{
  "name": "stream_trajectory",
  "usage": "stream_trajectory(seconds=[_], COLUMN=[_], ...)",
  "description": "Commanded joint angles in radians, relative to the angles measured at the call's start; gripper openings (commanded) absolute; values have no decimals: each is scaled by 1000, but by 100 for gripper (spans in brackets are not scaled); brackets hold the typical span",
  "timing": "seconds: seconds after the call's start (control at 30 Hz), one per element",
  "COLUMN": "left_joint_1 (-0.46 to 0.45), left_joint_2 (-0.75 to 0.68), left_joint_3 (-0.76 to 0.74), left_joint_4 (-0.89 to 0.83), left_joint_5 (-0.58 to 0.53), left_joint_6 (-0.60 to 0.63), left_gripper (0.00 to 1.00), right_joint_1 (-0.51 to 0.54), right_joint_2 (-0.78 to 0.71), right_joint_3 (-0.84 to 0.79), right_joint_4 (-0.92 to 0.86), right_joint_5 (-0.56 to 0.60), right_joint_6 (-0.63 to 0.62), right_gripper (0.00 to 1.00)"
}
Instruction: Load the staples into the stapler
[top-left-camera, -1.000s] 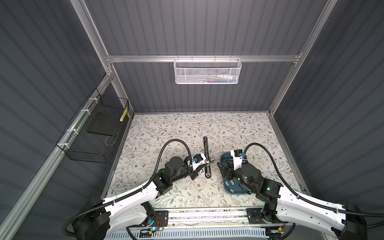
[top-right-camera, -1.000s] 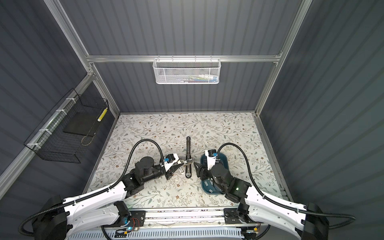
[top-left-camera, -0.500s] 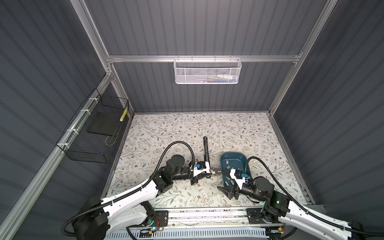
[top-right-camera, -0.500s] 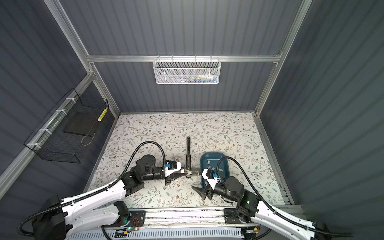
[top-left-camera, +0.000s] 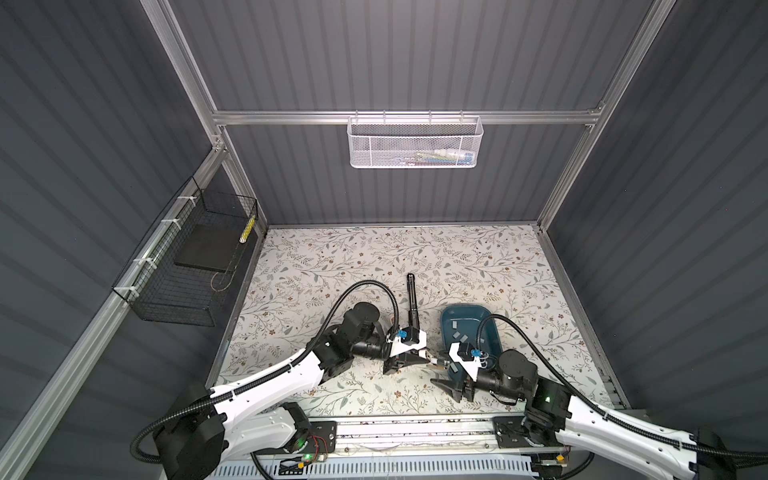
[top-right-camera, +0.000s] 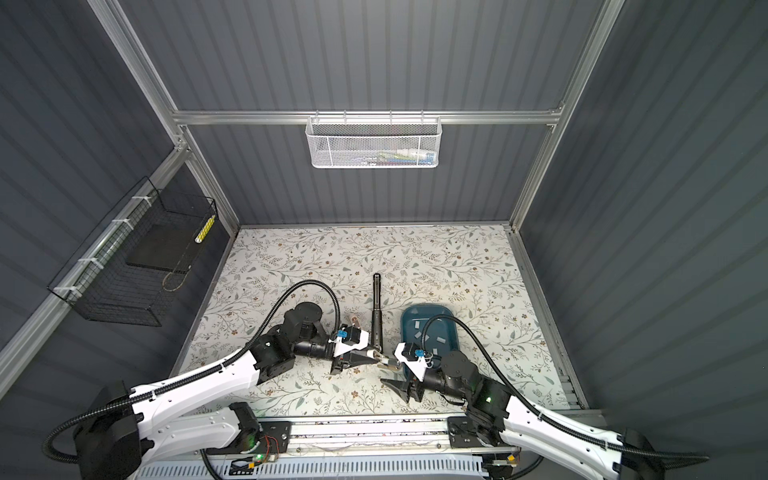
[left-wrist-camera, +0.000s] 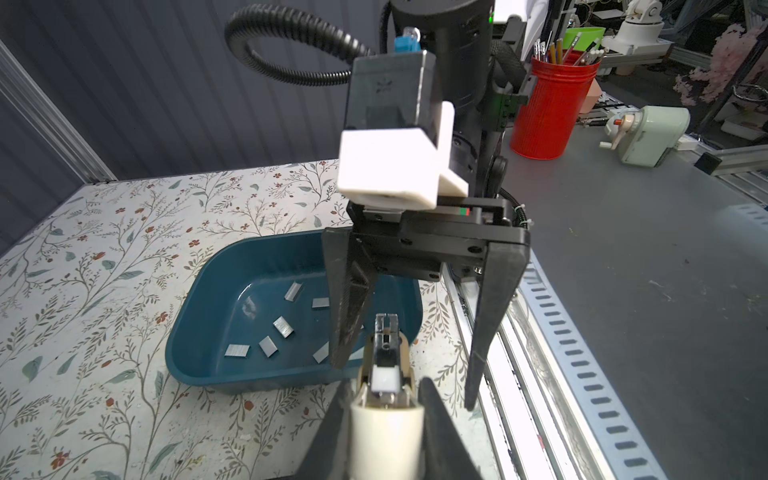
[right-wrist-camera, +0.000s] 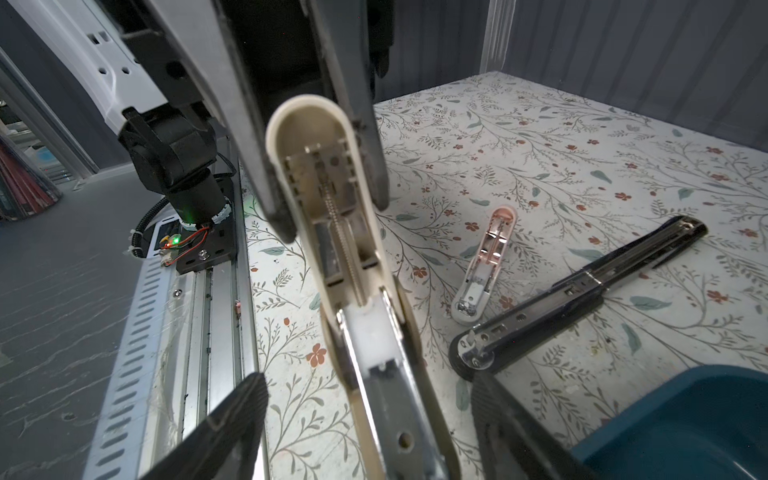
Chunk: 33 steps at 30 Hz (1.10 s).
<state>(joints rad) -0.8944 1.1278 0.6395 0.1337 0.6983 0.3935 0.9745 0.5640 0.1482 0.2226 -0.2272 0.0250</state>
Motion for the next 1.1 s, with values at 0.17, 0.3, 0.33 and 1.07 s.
stream_trajectory(seconds=[0.17,0.3,0.33,1.07], left_joint_1=[-2,-3,-3,-1], left_joint_2=[31,33,31,-194], left_joint_3=[55,58,55,-253], left_joint_4=[-33,-33,-32,435], left_joint_5=[45,45,38,-750], left_joint_6=[18,13,13,-248], left_gripper=[0,0,0,99], right_joint_1=[8,10,10,17], right_joint_2=[48,58,64,128], right_joint_3=[34,26,25,68], right_joint_4=[100,150,157,166], right_joint_5=[31,29,24,476], right_joint_6=[12,21,22,238], right_gripper=[73,67,66,4])
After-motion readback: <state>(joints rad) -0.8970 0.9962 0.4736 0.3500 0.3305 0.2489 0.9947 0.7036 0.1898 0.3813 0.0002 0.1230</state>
